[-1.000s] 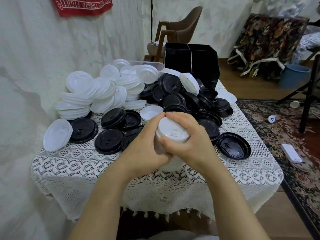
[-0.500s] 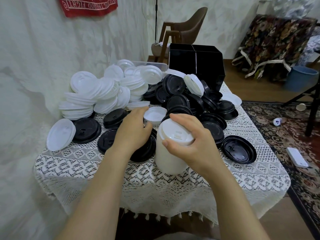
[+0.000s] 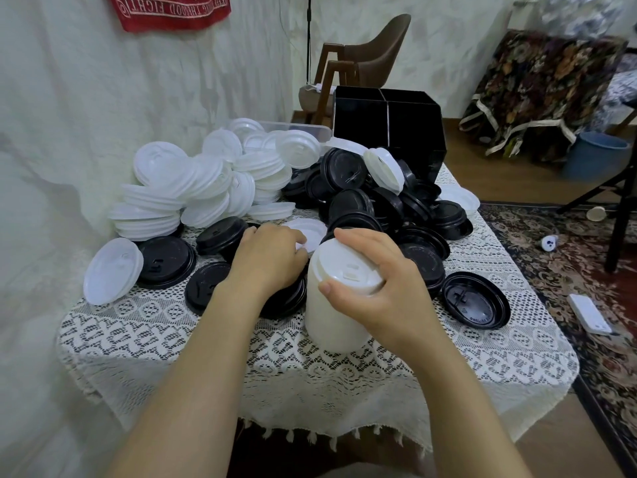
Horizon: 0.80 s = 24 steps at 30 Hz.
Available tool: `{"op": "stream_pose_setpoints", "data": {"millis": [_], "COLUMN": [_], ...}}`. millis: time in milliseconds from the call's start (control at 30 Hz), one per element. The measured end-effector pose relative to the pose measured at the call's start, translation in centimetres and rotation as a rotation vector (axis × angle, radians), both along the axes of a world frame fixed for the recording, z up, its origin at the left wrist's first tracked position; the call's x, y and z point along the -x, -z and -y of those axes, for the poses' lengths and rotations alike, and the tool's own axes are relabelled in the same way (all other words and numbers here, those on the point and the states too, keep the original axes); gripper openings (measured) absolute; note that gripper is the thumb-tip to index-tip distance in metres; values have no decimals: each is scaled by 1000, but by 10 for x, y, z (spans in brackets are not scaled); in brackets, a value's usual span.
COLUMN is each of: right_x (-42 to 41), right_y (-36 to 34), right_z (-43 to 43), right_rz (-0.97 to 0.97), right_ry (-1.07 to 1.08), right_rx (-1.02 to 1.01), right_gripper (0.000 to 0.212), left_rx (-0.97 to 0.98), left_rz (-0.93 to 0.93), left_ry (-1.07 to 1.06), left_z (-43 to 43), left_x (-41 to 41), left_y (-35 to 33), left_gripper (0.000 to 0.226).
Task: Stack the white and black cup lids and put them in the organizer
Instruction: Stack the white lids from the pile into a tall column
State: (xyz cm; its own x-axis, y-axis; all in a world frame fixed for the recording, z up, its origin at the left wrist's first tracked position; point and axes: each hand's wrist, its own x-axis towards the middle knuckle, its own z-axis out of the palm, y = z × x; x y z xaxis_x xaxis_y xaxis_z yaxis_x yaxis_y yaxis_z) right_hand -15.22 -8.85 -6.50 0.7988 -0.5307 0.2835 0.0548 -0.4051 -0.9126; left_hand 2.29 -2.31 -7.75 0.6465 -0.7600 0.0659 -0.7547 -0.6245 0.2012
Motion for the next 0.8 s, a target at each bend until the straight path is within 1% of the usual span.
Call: {"op": "stream_pose_setpoints", "data": {"millis": [267, 467, 667, 800], "right_x": [0, 0, 1, 1], "right_y": [0, -1, -1, 0], "right_z": [-1, -1, -1, -1], "right_rz": [0, 4, 7, 3], "right_ry": [-1, -2, -1, -1], "right_rx": [4, 12, 17, 17], "right_gripper": [60, 58, 56, 55], "left_rx": [59, 236, 321, 479], "left_rz": [1, -50, -56, -65], "left_ry": [17, -28, -29, -63], "left_z": [-5, -7, -10, -13], "left_x": [6, 6, 4, 5], "left_y": [-6, -3, -2, -4], "left_gripper": [27, 18, 13, 13]}}
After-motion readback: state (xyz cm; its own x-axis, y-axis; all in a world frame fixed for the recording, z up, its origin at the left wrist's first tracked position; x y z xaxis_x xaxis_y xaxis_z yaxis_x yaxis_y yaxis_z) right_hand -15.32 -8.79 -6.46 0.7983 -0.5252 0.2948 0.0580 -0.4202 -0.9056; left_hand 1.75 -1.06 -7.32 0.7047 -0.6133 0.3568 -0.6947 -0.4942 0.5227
